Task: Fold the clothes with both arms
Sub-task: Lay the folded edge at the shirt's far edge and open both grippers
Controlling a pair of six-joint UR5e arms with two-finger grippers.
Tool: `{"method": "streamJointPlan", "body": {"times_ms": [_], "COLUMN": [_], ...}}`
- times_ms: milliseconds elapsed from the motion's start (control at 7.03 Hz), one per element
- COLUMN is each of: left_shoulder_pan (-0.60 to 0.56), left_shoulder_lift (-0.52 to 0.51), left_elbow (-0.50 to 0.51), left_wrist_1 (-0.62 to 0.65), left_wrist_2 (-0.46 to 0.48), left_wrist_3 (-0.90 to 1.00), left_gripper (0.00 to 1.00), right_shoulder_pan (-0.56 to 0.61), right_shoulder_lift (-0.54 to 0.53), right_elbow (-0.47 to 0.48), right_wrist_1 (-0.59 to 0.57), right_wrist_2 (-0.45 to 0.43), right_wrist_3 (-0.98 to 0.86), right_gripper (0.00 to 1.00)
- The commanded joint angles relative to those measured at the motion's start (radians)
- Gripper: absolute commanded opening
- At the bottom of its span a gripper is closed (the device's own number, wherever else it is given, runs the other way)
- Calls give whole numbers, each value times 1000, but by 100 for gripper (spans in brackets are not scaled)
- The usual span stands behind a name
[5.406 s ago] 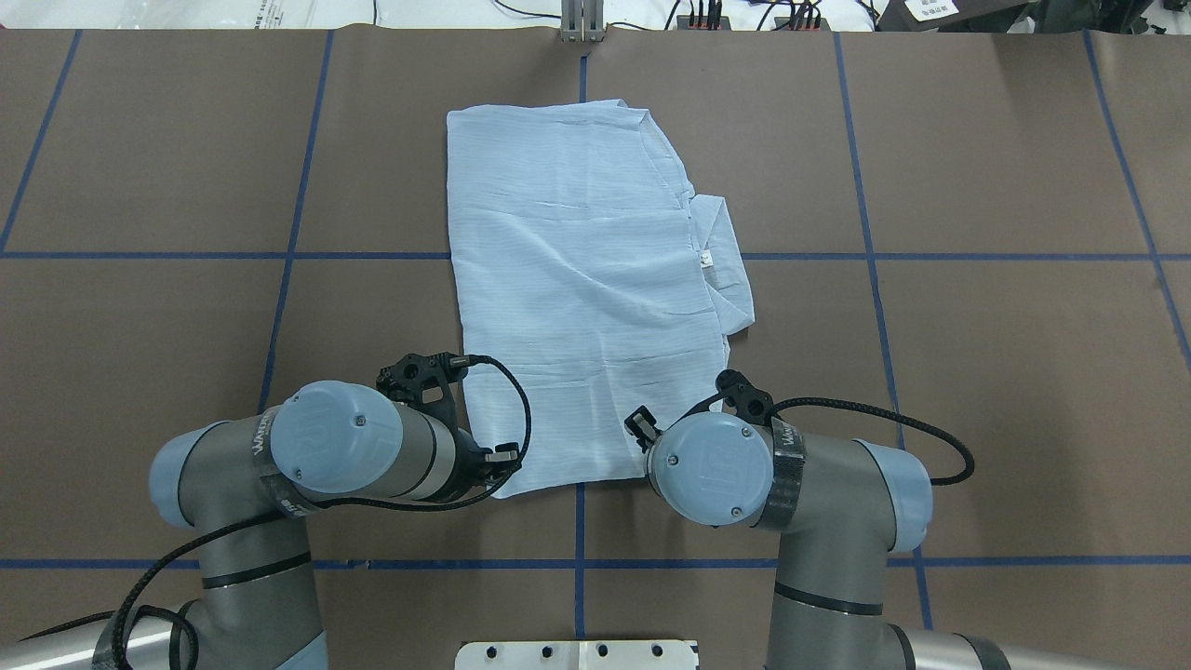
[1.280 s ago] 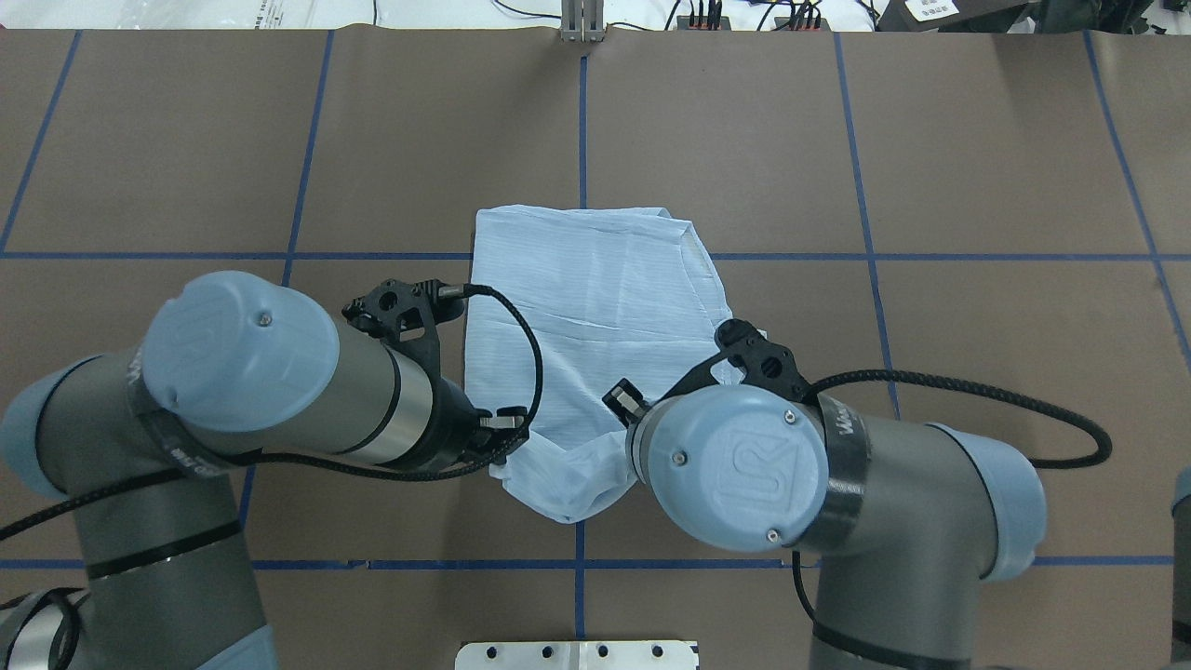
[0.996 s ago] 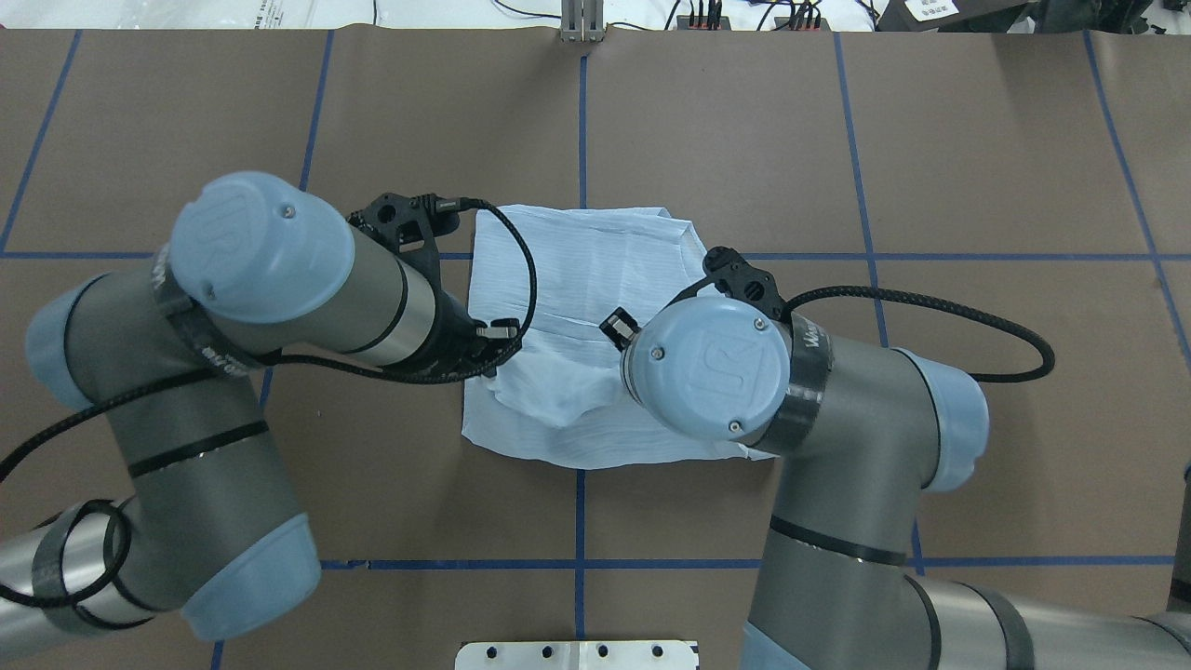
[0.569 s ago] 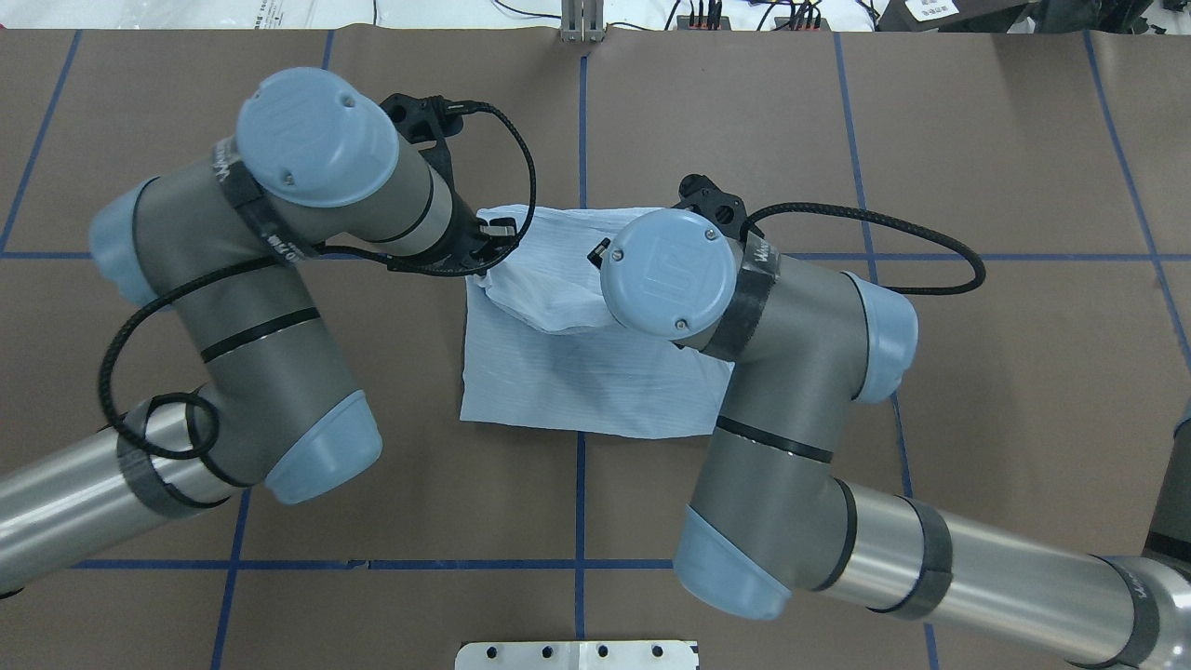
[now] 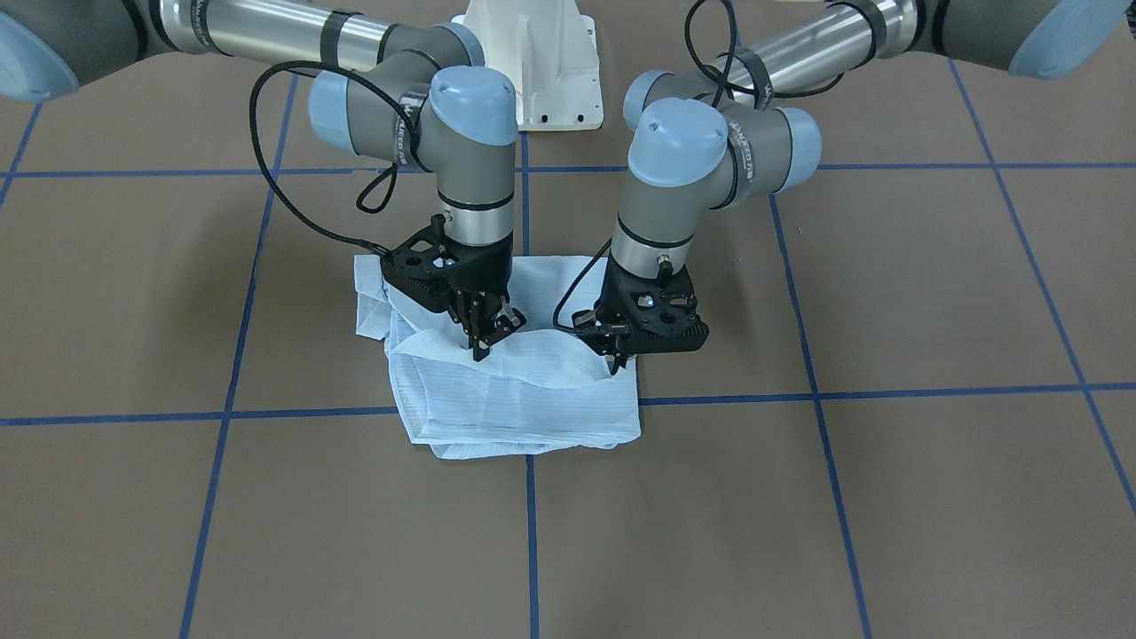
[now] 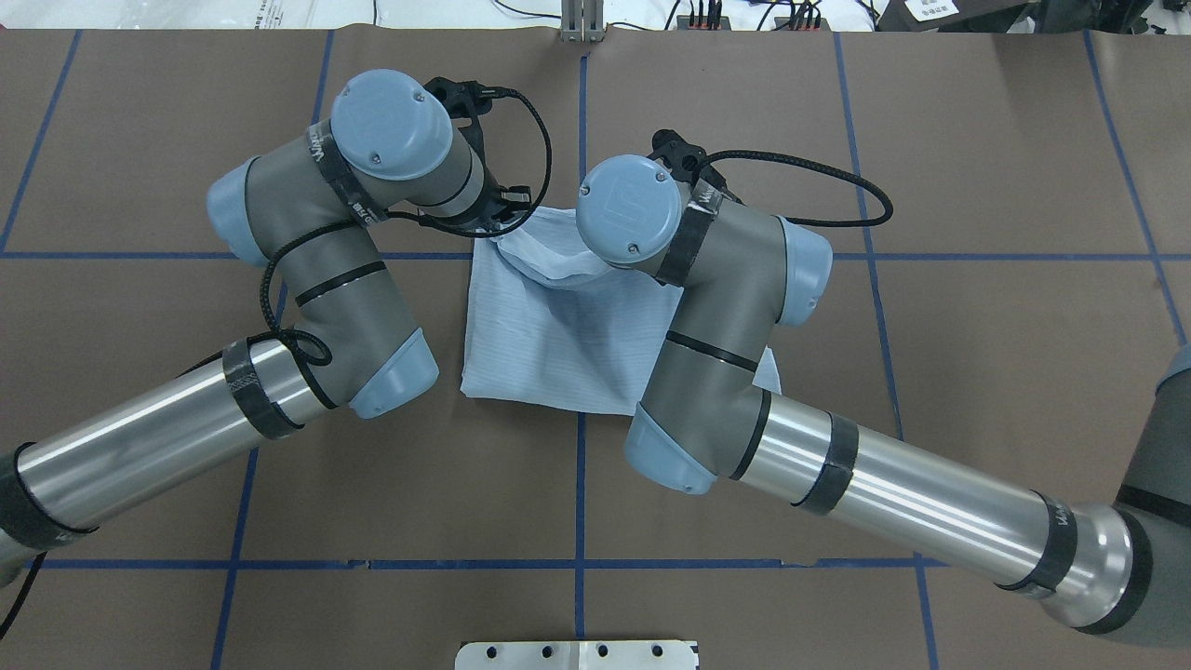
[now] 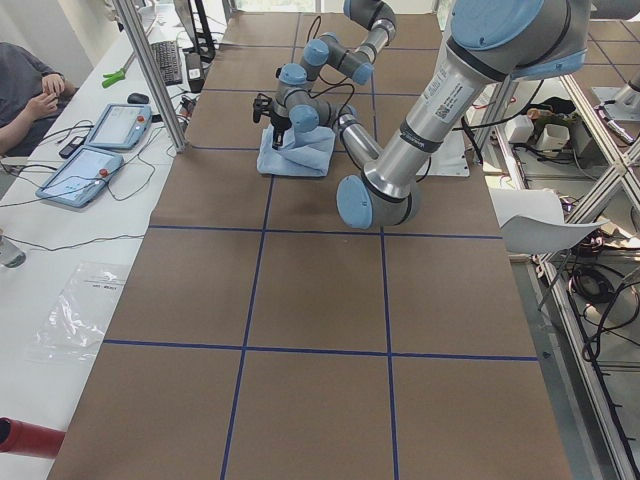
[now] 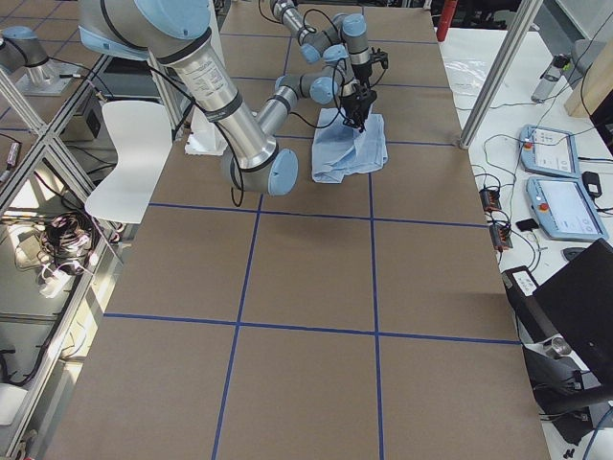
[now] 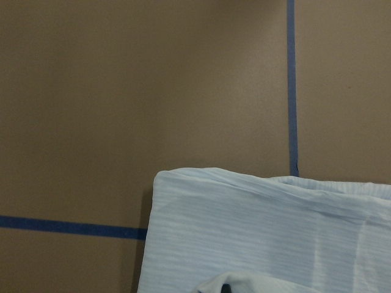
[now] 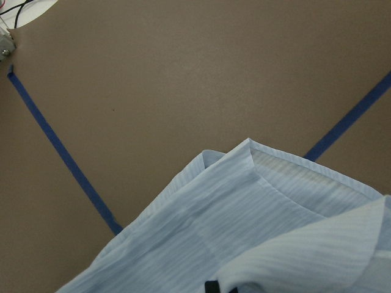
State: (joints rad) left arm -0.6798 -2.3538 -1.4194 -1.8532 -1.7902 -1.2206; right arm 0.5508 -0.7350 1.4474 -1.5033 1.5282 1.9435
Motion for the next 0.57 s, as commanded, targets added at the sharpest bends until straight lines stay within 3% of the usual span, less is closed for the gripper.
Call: {"method": "streamJointPlan", "body": {"times_ms": [0, 427], "left_shoulder_pan": [-3, -12], "left_shoulder_lift": [-63, -79], "left_elbow": [136, 204], "left_wrist_1": [-66, -104], "left_wrist_2": [23, 26], "left_wrist_3": [10, 52], "left_gripper": [0, 0], "right_shoulder_pan": [15, 32], "right_shoulder_lift": [17, 19], "right_elbow": [-94, -125], "right_wrist_1": [50, 73], "right_wrist_2": [1, 3], "right_wrist_3": [-29, -64], "right_gripper": [0, 0]}}
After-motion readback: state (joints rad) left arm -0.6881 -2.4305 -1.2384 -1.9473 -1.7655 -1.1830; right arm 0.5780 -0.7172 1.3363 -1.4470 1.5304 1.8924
